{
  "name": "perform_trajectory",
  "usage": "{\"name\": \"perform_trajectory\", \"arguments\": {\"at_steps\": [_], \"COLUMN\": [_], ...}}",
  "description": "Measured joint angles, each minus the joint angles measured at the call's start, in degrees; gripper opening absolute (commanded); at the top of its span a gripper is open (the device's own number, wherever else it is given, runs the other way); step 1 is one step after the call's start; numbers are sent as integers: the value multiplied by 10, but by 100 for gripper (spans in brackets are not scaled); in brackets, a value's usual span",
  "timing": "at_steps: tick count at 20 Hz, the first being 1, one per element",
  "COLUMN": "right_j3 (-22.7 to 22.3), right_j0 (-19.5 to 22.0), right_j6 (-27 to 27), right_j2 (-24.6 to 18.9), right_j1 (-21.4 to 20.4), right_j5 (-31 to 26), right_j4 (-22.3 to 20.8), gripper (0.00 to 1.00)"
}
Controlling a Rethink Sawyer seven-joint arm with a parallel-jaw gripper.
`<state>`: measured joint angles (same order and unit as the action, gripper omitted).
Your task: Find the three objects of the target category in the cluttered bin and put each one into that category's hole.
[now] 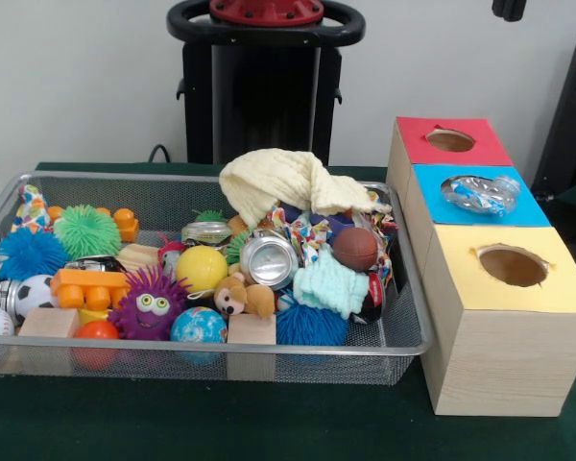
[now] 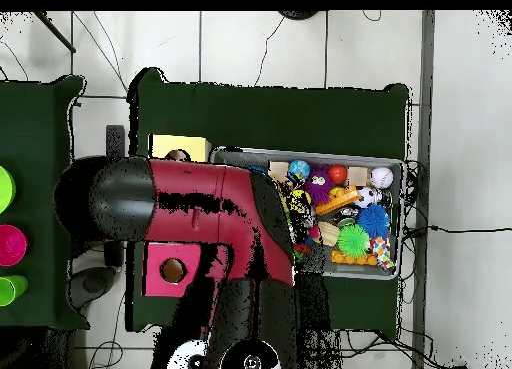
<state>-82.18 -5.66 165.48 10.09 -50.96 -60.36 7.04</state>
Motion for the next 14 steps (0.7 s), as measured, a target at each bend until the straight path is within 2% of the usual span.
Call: {"name": "perform_trajectory", "arguments": {"at_steps": [14], "right_j3": [0], "right_j0": [15], "right_j6": [0], "right_j2": [-21], "right_j1": [6], "right_j5": [1], "right_j4": [-30], "gripper": [0]}}
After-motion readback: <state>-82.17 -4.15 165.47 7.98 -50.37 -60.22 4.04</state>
